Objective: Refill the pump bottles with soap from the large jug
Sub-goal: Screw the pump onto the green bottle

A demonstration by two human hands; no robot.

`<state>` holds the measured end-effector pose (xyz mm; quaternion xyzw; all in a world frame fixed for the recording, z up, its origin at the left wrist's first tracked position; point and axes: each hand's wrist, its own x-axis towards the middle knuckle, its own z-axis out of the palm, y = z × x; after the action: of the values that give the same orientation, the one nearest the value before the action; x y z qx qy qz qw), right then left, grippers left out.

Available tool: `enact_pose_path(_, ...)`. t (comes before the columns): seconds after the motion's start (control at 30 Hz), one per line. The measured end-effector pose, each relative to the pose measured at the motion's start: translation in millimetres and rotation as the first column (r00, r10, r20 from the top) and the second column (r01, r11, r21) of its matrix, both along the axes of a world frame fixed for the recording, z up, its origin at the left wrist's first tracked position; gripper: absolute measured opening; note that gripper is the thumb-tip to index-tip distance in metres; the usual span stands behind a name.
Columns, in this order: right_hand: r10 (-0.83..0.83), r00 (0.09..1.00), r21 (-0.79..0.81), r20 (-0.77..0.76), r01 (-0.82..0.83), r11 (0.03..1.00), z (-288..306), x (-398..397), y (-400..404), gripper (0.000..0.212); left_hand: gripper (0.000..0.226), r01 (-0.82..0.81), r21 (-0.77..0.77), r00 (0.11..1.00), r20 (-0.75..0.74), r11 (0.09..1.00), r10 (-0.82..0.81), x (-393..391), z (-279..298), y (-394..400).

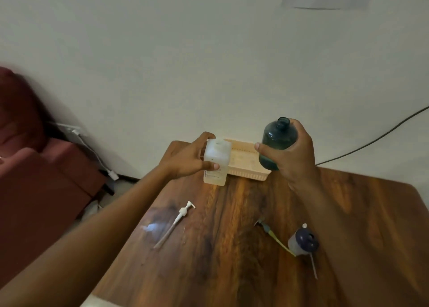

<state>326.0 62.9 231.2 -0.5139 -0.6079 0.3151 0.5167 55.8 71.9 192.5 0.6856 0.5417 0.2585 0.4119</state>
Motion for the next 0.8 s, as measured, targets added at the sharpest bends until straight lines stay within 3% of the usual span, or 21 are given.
enact_pose_path(0.33, 0.024, 0.999, -0.070, 0.022, -0.022, 0.997, -45, -13, -4, 0.066, 0.065, -0.080, -0.132, 0.991, -0.116, 0.988, 0.064, -29, -92, -24)
enact_pose_path(0.6, 0.031, 0.997, -0.098, 0.065, -0.024, 0.995, -68, -13, -4, 0.065, 0.066, -0.141, -0.357, 0.988, 0.014, 0.924, 0.156, -39, -168, -39)
enact_pose_path(0.8, 0.036, 0.996, -0.149, 0.078, -0.024, 0.989, -84, -13, -4, 0.070, 0.073, -0.141, -0.379, 0.987, 0.019, 0.915, 0.160, -44, -198, -42)
